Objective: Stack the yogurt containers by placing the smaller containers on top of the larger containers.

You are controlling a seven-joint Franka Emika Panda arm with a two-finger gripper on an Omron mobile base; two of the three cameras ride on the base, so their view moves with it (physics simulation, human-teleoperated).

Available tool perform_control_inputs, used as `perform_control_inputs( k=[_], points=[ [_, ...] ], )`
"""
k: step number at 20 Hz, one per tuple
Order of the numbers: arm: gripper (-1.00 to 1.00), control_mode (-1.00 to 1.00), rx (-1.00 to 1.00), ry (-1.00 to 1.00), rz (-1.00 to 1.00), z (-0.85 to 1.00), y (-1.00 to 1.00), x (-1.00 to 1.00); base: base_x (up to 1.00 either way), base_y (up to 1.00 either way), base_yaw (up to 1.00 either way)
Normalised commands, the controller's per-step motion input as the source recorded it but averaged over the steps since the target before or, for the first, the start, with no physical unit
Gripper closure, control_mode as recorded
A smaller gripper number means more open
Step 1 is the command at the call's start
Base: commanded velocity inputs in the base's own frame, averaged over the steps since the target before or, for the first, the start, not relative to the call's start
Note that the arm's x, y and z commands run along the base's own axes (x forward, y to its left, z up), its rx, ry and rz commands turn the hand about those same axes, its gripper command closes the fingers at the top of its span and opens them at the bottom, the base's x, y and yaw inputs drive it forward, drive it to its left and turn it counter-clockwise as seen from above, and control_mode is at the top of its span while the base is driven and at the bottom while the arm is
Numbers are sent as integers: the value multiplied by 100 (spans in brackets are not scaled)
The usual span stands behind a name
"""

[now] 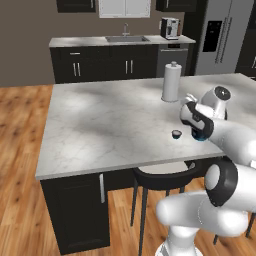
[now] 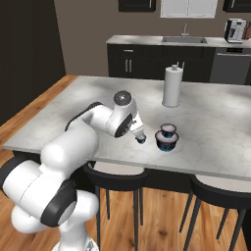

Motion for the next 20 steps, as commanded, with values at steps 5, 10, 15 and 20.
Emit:
perform_control_inputs(
  k=[5, 10, 15, 20],
  points=[
    [-100, -100, -7, 19, -11, 0, 0, 5, 0, 0, 0],
    [-100, -100, -5, 11, -8, 0, 0, 1, 0, 0, 0],
    [-100, -100, -3, 6, -1, -9, 0, 0, 0, 0, 0],
    [-100, -100, -1, 1, 0, -34, 0, 0, 0, 0, 0]
  ],
)
